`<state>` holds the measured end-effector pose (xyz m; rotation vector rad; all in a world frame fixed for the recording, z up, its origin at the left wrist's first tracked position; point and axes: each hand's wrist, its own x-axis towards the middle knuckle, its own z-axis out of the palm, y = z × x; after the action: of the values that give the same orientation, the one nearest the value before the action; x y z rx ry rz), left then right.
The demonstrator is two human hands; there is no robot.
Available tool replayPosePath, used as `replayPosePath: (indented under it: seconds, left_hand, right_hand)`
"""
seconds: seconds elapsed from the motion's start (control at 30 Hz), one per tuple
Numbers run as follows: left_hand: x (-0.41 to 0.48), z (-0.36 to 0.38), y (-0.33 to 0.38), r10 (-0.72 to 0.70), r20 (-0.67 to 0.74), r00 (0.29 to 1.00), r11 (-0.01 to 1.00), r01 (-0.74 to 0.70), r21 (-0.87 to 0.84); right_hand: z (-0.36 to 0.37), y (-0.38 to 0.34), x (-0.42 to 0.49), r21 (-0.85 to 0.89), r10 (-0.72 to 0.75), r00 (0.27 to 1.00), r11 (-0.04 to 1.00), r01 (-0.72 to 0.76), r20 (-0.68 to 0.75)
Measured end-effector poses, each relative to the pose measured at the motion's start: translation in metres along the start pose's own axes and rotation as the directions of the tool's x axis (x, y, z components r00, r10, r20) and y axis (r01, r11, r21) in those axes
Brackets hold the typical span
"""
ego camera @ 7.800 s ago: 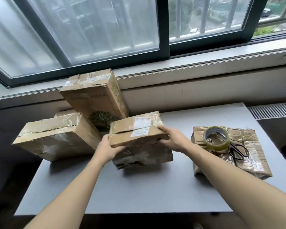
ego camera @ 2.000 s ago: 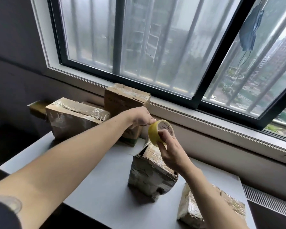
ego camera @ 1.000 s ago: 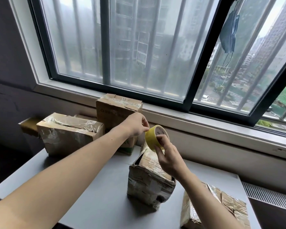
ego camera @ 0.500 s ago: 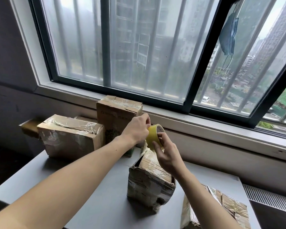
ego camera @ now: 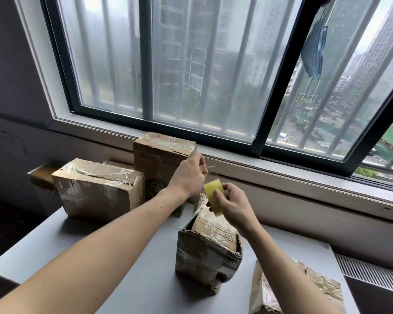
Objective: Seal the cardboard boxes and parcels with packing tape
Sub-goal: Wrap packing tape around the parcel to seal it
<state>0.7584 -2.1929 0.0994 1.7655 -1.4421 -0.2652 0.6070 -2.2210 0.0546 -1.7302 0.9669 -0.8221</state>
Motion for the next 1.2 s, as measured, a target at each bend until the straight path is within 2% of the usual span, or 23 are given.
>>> replayPosePath:
  seconds: [0.2,0.27,0.5,0.53,0.6,0.67,0.7,0.77,0.83,0.97,1.2]
  left_hand:
    - [-0.001,0.0,-0.003,-0.045,-0.02,0.999,0.998,0.044,-0.041]
    - [0.002,-0.004,-0.002,-0.072,-0.045,0.996,0.995,0.069,-0.072]
    - [0.005,-0.008,-0.027,-0.289,-0.077,0.954,0.944,0.27,-0.188]
    - [0.005,-0.005,-0.037,-0.351,-0.062,0.934,0.919,0.332,-0.213]
    - [0.005,0.001,-0.063,-0.486,0.014,0.874,0.825,0.464,-0.323]
    - [-0.001,0.006,-0.09,-0.61,0.174,0.773,0.636,0.609,-0.475]
    - [-0.005,0.007,-0.103,-0.644,0.245,0.725,0.552,0.661,-0.509]
    - [-0.015,0.014,-0.124,-0.664,0.332,0.67,0.475,0.721,-0.505]
    - [-0.023,0.021,-0.139,-0.669,0.368,0.645,0.469,0.751,-0.465]
    - [-0.035,0.033,-0.159,-0.654,0.393,0.647,0.523,0.762,-0.383]
    - [-0.048,0.063,-0.172,-0.706,0.377,0.6,0.487,0.797,-0.356]
  right_hand:
    - [-0.012,-0.006,0.004,-0.201,0.077,0.997,0.977,-0.077,-0.004]
    - [-0.012,-0.007,0.005,-0.281,0.09,0.995,0.955,-0.101,-0.05]
    - [-0.014,-0.009,0.016,-0.656,0.044,0.983,0.739,-0.151,-0.177]
    - [-0.014,-0.008,0.018,-0.666,0.058,0.985,0.73,-0.153,-0.163]
    - [-0.015,-0.007,0.021,-0.604,0.086,0.993,0.788,-0.117,-0.081]
    - [-0.017,-0.006,0.022,-0.438,0.115,0.993,0.893,-0.107,-0.01]
    - [-0.016,-0.006,0.022,-0.351,0.123,0.992,0.929,-0.112,0.008]
    - [-0.009,-0.004,0.024,-0.289,0.1,0.994,0.954,-0.085,0.038]
    - [0.003,-0.004,0.027,-0.338,0.059,0.996,0.94,-0.034,0.066]
    - [0.023,-0.009,0.036,-0.456,0.044,0.995,0.89,0.004,0.094]
    - [0.039,-0.011,0.041,-0.599,0.106,0.992,0.799,-0.043,0.071]
